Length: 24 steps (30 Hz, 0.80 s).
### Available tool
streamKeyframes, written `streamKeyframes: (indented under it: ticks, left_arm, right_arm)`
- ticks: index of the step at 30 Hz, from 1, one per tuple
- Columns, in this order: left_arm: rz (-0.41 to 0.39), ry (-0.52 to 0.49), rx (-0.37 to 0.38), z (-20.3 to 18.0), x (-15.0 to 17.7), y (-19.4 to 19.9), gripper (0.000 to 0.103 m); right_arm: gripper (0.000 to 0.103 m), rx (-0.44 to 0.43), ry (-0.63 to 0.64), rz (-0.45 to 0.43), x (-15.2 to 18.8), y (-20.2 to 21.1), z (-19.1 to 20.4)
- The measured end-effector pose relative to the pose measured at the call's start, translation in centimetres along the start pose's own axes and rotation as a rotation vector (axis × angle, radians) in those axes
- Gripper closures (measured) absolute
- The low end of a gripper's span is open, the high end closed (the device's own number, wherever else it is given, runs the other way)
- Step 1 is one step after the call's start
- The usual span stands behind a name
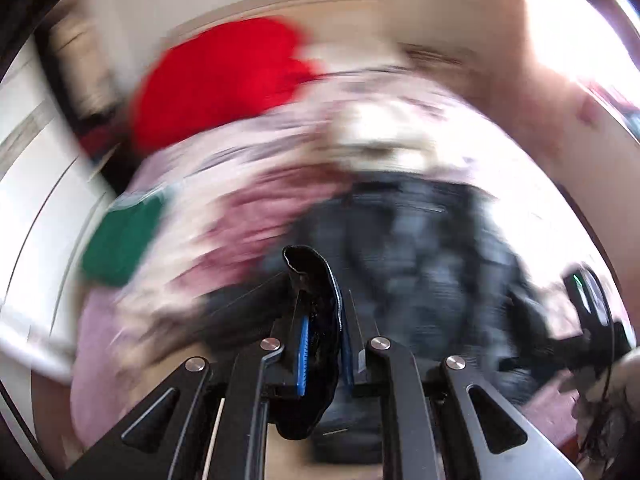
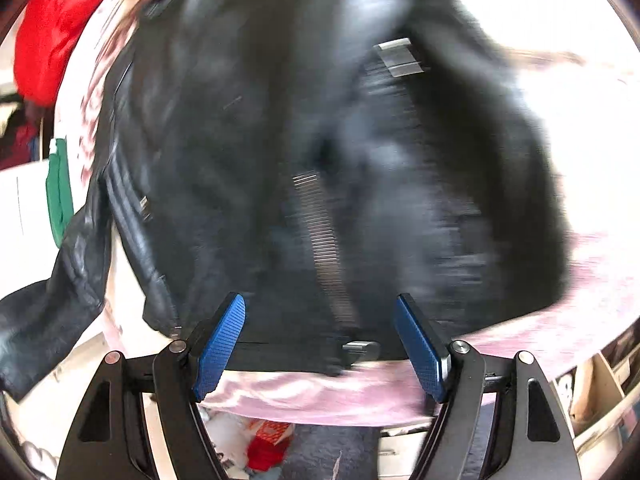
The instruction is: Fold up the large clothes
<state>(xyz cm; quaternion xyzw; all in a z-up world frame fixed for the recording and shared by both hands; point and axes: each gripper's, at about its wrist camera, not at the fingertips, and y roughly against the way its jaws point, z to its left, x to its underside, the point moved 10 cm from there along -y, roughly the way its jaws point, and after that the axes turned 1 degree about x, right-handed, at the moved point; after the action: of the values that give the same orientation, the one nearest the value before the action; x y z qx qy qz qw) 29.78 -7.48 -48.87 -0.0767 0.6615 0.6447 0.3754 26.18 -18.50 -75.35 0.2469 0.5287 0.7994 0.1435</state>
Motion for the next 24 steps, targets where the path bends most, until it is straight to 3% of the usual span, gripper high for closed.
streamKeyframes:
  ticks: [2, 5, 9, 14, 18, 22, 24]
  left_arm:
    - [0.012, -0.131, 0.101, -8.1, -0.2, -1.8, 0.093]
    - [0.072, -0.359, 0.232, -20.1, 2.4, -4.8, 0.093]
    - [0.187, -0.53, 0.277, -27.9, 8.3, -9.0, 0.092]
    - [0.286, -0.566, 0.288, -28.5, 11.8, -11.4, 0.074]
    - [0.368, -0.478, 0.37, -26.4, 11.6, -9.8, 0.024]
    - [0.449, -0.251, 0.461, -20.8, 10.6, -6.8, 0.023]
    - [0.46, -0.118, 0.404, -15.1, 9.1, -7.1, 0.023]
  right_arm:
    - [0.025, 0.017, -0.031, -0.028, -0.4, 2.0, -4.1]
    - [0.025, 0.047, -0.096, -0.049, -0.8, 3.7, -8.9]
    - [0.025, 0.087, -0.18, -0.047, -0.1, 5.2, -15.2]
    - [0.025, 0.093, -0.199, -0.026, 0.9, 6.5, -21.1]
    - [0.025, 0.047, -0.145, -0.022, 0.6, 7.4, -21.5]
    - [0.024, -0.019, -0.074, -0.055, -1.9, 9.1, -18.6]
    - [0.024, -0.061, -0.027, -0.077, -3.3, 9.7, -15.6]
